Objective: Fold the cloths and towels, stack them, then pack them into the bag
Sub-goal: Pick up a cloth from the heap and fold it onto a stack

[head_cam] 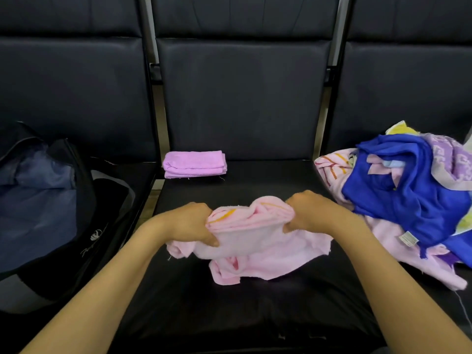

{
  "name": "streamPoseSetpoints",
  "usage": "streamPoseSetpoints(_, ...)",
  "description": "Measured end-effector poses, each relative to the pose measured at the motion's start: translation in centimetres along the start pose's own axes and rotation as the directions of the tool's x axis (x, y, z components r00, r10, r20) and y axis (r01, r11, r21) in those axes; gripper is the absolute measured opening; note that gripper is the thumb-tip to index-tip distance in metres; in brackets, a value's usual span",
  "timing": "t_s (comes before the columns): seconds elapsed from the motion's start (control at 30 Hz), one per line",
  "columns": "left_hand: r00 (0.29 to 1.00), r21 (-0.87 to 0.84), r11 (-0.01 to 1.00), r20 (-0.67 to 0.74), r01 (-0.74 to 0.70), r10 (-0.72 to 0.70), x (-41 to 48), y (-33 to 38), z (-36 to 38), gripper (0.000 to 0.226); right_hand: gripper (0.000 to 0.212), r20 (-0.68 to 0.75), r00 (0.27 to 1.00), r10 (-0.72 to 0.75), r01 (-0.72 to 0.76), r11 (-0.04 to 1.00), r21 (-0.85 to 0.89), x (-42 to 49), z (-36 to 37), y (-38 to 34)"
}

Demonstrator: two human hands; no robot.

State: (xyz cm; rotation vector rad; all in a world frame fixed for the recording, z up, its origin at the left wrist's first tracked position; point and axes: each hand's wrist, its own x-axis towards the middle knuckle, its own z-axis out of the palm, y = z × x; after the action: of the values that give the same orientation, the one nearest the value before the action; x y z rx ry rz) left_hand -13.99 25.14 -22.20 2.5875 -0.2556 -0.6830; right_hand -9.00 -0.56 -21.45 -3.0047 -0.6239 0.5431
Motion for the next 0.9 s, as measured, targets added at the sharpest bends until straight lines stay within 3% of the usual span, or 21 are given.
streamPoseSetpoints(0.07, 0.998, 0.003, 1.0, -0.067, 0.004, -0.004, 0.2, 0.0, 0.2, 0.026, 0.02, -0.082, 0.997, 0.013, -0.012, 1.0, 0.011, -0.1, -0.4, 0.6)
streamPoseSetpoints(0.13, 0.99, -0.156, 0.986, -0.132, -0.066, 0.046, 0.1, -0.1, 0.2, 0.029, 0.024, -0.127, 0.992, 0.018, 0.003, 0.987, 0.163, -0.3, -0.4, 1.4)
streamPoseSetpoints(0.27, 0.961, -0.586, 0.774, -0.253, -0.241, 0.108, -0.2, 0.3, 0.5, 0.036, 0.027, -0.091, 0.995, -0.029, 0.077, 0.801, 0.593, -0.6, 0.2, 2.4)
streamPoseSetpoints(0.37, 0.942, -0.729, 0.613, -0.327, -0.304, 0.079, 0.0, 0.9, 0.4, 0.036, 0.034, -0.076, 0.994, -0.083, 0.112, 0.644, 0.757, -0.6, 0.2, 2.5)
streamPoseSetpoints(0.43, 0.936, -0.763, 0.574, -0.351, -0.296, 0.017, 0.1, 0.9, 0.3, 0.035, 0.04, -0.049, 0.99, -0.13, 0.118, 0.602, 0.79, -0.7, -0.2, 2.5)
streamPoseSetpoints(0.5, 0.932, -0.727, 0.632, -0.361, -0.269, -0.018, 0.2, 1.0, 0.1, 0.033, 0.047, 0.033, 0.978, -0.206, 0.113, 0.658, 0.745, -0.9, -0.5, 2.5)
streamPoseSetpoints(0.57, 0.928, -0.627, 0.737, -0.372, -0.252, 0.001, 0.1, 1.0, 0.0, 0.032, 0.057, 0.178, 0.95, -0.257, 0.094, 0.777, 0.622, -1.1, -0.5, 2.4)
streamPoseSetpoints(0.67, 0.958, -0.475, 0.85, -0.268, -0.227, 0.106, -0.2, 1.0, 0.1, 0.037, 0.061, 0.273, 0.957, -0.097, 0.024, 0.965, 0.26, -0.6, 0.1, 2.3)
streamPoseSetpoints(0.73, 0.992, -0.397, 0.909, -0.048, -0.126, 0.116, -0.2, 0.6, 0.3, 0.045, 0.043, 0.164, 0.986, 0.013, -0.023, 0.998, 0.059, 0.2, 0.8, 2.4)
streamPoseSetpoints(0.8, 0.993, -0.215, 0.976, 0.102, -0.03, 0.054, 0.2, 0.3, 0.9, 0.04, 0.017, -0.026, 0.999, 0.04, -0.04, 0.999, -0.03, 1.1, 1.4, 2.5)
streamPoseSetpoints(0.9, 0.998, -0.038, 0.998, -0.014, 0.055, -0.056, 0.9, 0.5, 1.4, 0.025, 0.009, -0.214, 0.977, 0.019, -0.028, 0.999, -0.04, 1.6, 1.7, 3.1)
